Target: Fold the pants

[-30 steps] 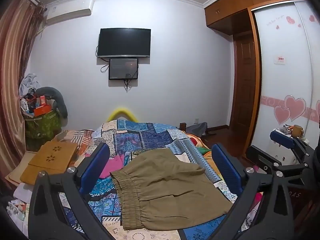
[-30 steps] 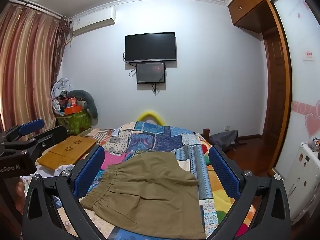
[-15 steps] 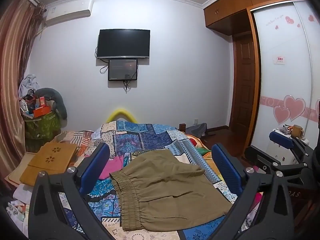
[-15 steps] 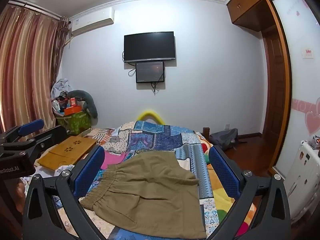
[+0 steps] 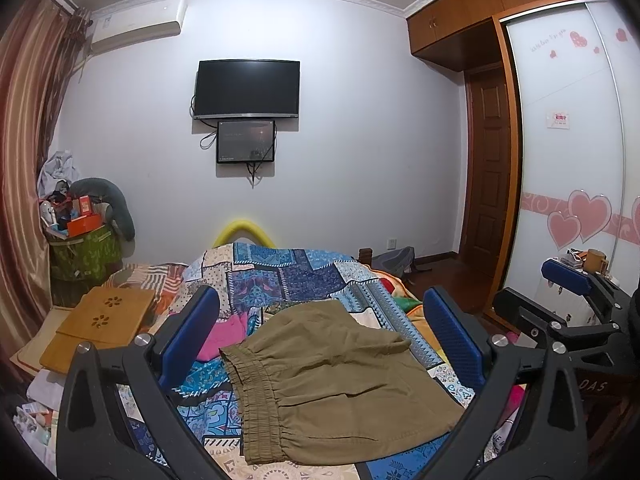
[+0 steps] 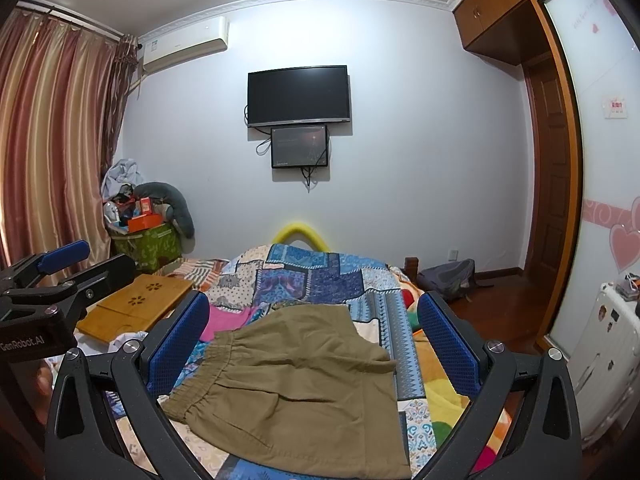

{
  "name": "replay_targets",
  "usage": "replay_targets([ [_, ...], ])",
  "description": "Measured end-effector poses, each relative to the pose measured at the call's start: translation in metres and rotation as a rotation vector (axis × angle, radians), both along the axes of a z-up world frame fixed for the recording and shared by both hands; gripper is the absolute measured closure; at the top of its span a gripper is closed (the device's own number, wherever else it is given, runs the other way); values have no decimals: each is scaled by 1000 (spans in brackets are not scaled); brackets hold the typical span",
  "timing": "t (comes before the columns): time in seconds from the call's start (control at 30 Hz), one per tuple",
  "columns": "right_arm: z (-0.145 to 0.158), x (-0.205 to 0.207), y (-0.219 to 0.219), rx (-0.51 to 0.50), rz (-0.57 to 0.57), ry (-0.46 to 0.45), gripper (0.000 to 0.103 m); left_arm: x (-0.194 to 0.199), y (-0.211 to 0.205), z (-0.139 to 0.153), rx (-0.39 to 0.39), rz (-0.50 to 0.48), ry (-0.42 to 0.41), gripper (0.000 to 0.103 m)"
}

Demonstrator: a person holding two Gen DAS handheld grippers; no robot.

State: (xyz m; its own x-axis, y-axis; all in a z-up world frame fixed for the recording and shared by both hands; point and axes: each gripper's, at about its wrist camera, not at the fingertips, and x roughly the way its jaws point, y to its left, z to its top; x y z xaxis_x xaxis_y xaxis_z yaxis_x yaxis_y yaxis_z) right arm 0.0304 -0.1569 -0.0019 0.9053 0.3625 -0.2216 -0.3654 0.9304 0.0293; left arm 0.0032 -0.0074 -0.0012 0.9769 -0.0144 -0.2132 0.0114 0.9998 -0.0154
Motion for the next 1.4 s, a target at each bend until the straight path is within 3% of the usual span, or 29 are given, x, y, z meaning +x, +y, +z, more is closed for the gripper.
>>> replay_targets([
  [1.4, -1, 2, 2, 12, -3, 7, 0, 6, 3, -4, 7, 9, 5, 0],
])
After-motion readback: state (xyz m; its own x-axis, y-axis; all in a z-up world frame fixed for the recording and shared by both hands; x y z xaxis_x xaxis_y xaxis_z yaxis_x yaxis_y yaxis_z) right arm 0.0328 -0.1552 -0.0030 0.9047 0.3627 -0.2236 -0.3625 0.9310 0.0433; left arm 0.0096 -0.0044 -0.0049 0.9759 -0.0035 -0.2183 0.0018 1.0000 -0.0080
